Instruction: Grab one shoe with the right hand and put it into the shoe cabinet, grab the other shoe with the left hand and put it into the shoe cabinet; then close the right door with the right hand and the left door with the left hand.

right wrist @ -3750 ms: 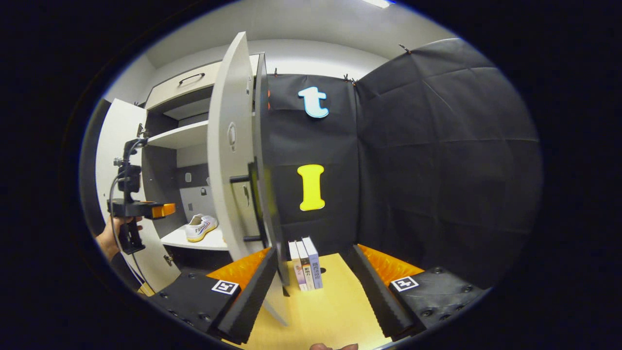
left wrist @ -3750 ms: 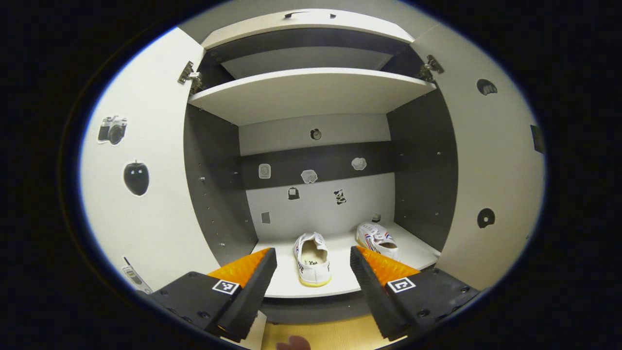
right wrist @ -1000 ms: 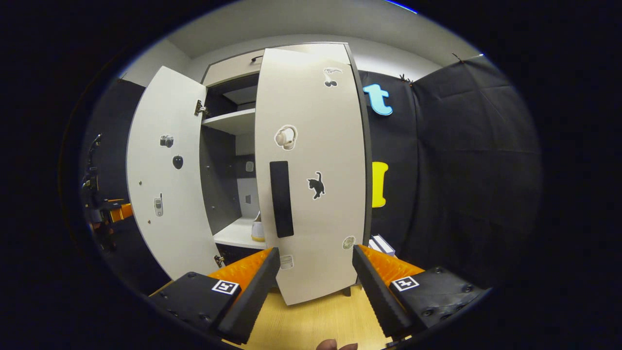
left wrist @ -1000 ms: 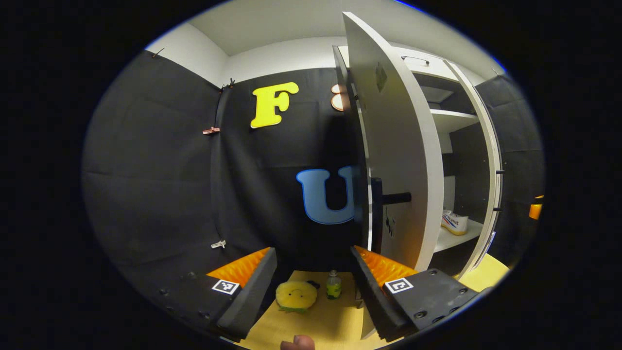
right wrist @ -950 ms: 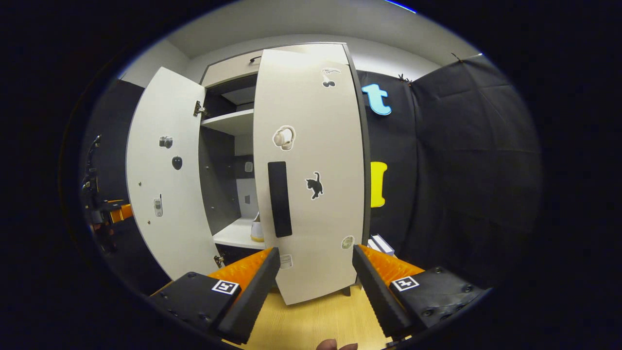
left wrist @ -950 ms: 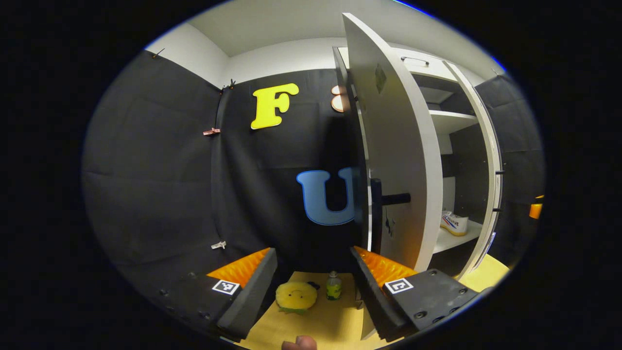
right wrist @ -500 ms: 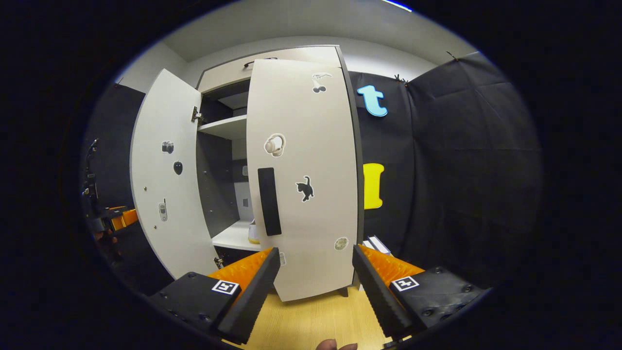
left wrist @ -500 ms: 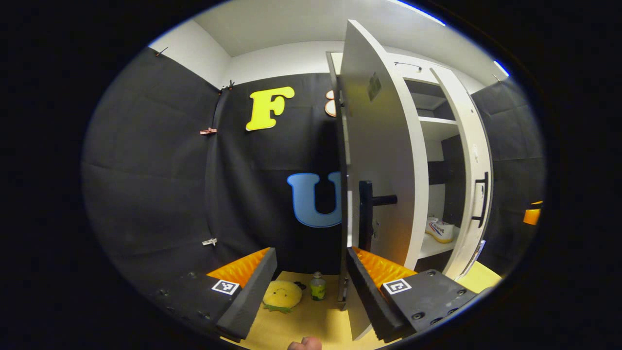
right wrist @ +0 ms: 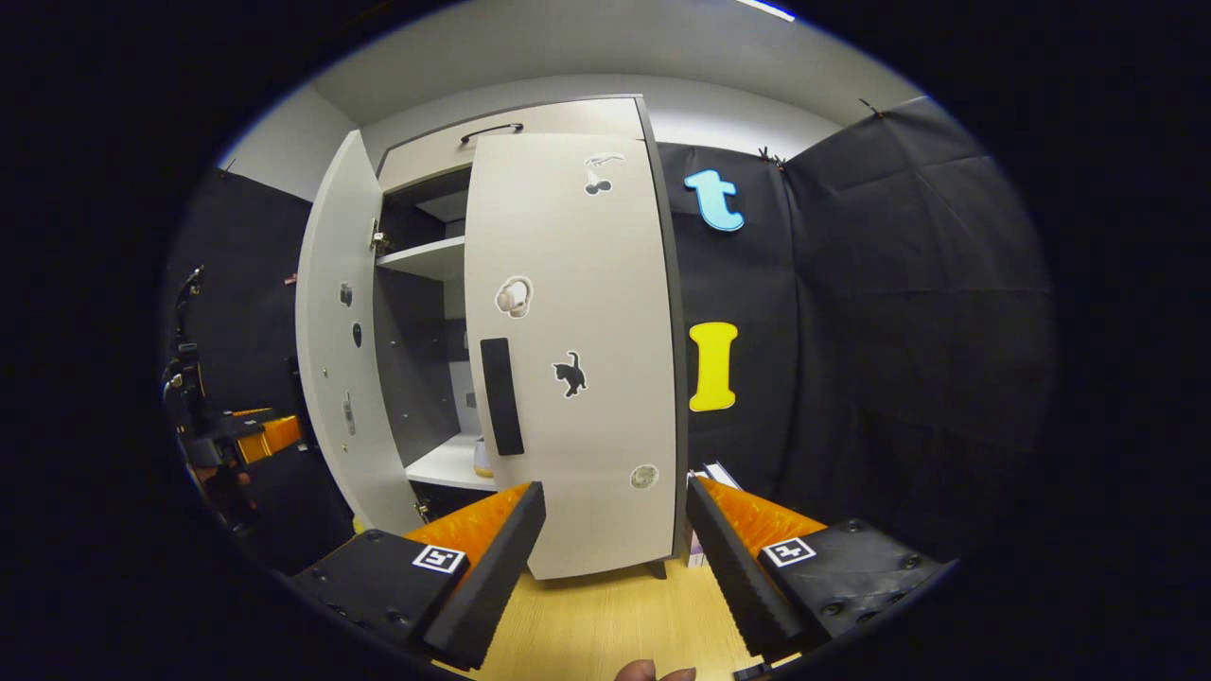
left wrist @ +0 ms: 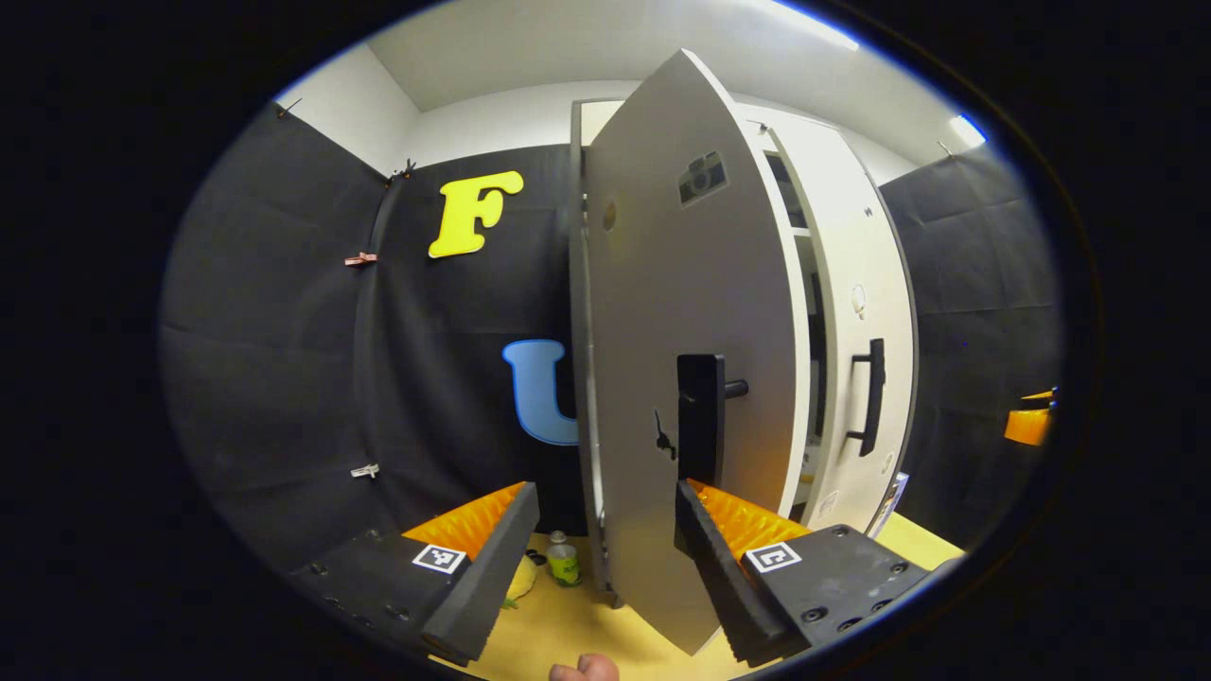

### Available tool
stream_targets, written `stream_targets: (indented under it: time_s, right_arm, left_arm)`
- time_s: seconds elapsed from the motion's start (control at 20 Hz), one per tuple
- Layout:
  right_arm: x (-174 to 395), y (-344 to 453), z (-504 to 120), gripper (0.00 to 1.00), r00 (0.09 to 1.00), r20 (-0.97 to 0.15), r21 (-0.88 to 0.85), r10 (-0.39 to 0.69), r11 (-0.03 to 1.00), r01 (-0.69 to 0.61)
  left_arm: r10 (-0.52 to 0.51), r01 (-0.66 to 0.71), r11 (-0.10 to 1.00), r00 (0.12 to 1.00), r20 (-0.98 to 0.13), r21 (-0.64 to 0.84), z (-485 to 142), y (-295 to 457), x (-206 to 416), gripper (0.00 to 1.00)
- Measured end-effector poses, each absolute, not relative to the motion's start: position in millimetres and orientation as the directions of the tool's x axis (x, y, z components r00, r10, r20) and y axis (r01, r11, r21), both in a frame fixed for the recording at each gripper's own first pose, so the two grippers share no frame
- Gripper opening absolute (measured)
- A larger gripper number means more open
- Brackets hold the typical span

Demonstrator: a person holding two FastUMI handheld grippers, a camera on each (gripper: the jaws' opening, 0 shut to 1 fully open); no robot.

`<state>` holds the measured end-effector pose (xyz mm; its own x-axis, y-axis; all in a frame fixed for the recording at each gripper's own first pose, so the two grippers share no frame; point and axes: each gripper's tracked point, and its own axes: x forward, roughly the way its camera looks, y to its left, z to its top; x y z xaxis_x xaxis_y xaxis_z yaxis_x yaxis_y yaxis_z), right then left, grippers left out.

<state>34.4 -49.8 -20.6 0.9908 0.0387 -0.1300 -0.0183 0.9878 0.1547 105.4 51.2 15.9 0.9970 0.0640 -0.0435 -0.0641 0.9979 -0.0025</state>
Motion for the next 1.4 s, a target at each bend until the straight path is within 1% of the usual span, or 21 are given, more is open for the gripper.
stream_targets:
  time_s: [0.05, 0.15, 0.25, 0.35, 0.4, 0.45, 0.6, 0.7, 0.75, 0.95, 1.0, 1.05, 1.15, 1.2, 1.3, 1.35, 1.4]
  right_arm:
    - [33.2, -51.6, -20.6, 0.98, 0.991, -0.131, 0.16, 0.04, 0.987, -0.019]
    - [33.9, -50.3, -20.6, 0.98, 0.989, -0.136, 0.174, 0.05, 0.984, -0.026]
    - [32.2, -43.5, -22.3, 0.98, 0.988, -0.142, 0.177, 0.067, 0.983, -0.041]
    - [29.4, -36.3, -26.1, 0.98, 0.985, -0.148, 0.171, 0.083, 0.984, -0.057]
    - [29.0, -33.0, -27.2, 0.98, 0.985, -0.149, 0.169, 0.089, 0.984, -0.064]
    - [28.4, -30.9, -27.8, 0.98, 0.985, -0.147, 0.167, 0.092, 0.984, -0.067]
    - [28.9, -24.8, -26.5, 0.98, 0.984, -0.144, 0.183, 0.105, 0.98, -0.078]
    - [28.1, -22.4, -23.2, 0.98, 0.985, -0.137, 0.197, 0.107, 0.977, -0.079]
    - [27.9, -21.2, -21.9, 0.98, 0.985, -0.133, 0.201, 0.107, 0.976, -0.079]
    - [23.1, -13.5, -19.9, 0.98, 0.987, -0.119, 0.202, 0.108, 0.976, -0.083]
    - [20.8, -11.9, -19.8, 0.98, 0.987, -0.118, 0.201, 0.11, 0.976, -0.084]
    - [18.3, -10.4, -19.8, 0.98, 0.987, -0.116, 0.2, 0.109, 0.976, -0.084]
    - [12.2, -8.3, -19.8, 0.98, 0.988, -0.114, 0.205, 0.107, 0.975, -0.082]
    - [9.5, -7.5, -19.4, 0.98, 0.988, -0.111, 0.209, 0.105, 0.975, -0.081]
    - [3.3, -8.6, -20.1, 0.98, 0.989, -0.108, 0.207, 0.098, 0.975, -0.074]
    - [1.0, -9.7, -21.3, 0.98, 0.989, -0.111, 0.206, 0.094, 0.976, -0.07]
    - [-1.2, -10.4, -20.4, 0.98, 0.99, -0.106, 0.209, 0.09, 0.976, -0.066]
  left_arm:
    - [0.044, -0.045, 0.999, 0.998, -0.044, -0.01, 16.4, 37.7, 108.5, 0.92]
    - [-0.028, 0.026, 0.999, 0.998, -0.051, -0.037, 15.1, 0.9, 115.0, 0.92]
    - [-0.052, 0.049, 0.997, 0.997, -0.051, -0.052, 17.1, -19.1, 114.1, 0.96]
    - [-0.075, 0.073, 0.996, 0.996, -0.045, -0.046, 18.9, -34.9, 107.3, 0.95]
    - [-0.088, 0.086, 0.995, 0.995, -0.041, -0.044, 18.9, -43.1, 102.6, 0.99]
    - [-0.094, 0.093, 0.995, 0.995, -0.039, -0.042, 19.7, -47.8, 96.3, 0.99]
    - [-0.105, 0.103, 0.994, 0.994, -0.037, -0.048, 21.7, -57.3, 78.5, 0.99]
    - [-0.102, 0.101, 0.994, 0.994, -0.038, -0.043, 22.7, -58.8, 69.6, 0.95]
    - [-0.1, 0.099, 0.994, 0.994, -0.033, -0.035, 24.9, -59.4, 65.1, 0.99]
    - [-0.113, 0.112, 0.993, 0.993, -0.02, -0.039, 27.3, -65.5, 48.9, 0.99]
    - [-0.111, 0.11, 0.993, 0.994, -0.017, -0.046, 27.2, -65.8, 45.7, 0.95]
    - [-0.111, 0.111, 0.993, 0.994, -0.013, -0.052, 27.8, -65.6, 41.9, 0.99]
    - [-0.109, 0.109, 0.992, 0.994, -0.005, -0.058, 28.0, -64.0, 34.7, 0.92]
    - [-0.104, 0.104, 0.993, 0.995, -0.001, -0.056, 28.7, -62.7, 31.5, 0.95]
    - [-0.095, 0.096, 0.995, 0.995, 0.009, -0.039, 31.5, -59.2, 25.0, 0.96]
    - [-0.09, 0.09, 0.995, 0.996, 0.012, -0.029, 32.5, -57.0, 21.8, 0.98]
    - [-0.088, 0.089, 0.996, 0.996, 0.013, -0.028, 31.7, -56.3, 19.7, 0.95]
